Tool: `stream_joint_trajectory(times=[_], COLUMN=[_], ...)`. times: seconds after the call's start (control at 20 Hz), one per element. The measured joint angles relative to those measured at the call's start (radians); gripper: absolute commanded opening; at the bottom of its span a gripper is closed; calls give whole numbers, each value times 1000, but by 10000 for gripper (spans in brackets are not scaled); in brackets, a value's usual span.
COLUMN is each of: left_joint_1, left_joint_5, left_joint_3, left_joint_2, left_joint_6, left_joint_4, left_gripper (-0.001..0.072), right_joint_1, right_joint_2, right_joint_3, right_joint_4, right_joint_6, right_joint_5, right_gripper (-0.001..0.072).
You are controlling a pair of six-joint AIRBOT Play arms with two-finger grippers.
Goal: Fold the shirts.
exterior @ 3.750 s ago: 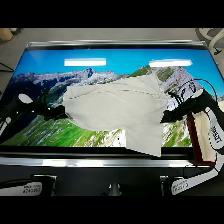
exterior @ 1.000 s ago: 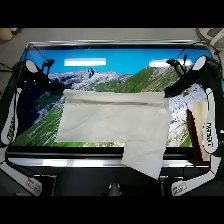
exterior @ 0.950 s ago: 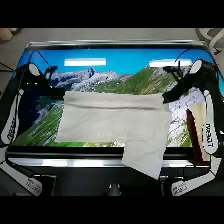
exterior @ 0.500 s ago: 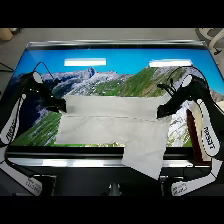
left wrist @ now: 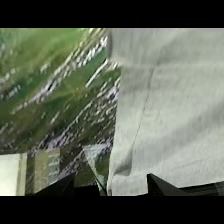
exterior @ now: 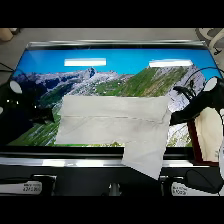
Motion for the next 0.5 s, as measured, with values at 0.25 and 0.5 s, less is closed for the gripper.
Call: stream_joint_trajectory(times=[0.25, 0.5], left_joint_1=[22, 28], left_joint_5=[144, 215], left_joint_3=[-342, -444], left_joint_2=[133, 160], left_joint_6=[43, 60], left_joint_4=[-28, -98], left_gripper=[523, 492], right_joint_1=[-24, -29], right_joint_2=[88, 108], right_joint_3=[-127, -156], right_joint_4=[5, 5], right_joint_6=[-4, -5], right_joint_5=[-28, -35], right_gripper=[486, 486])
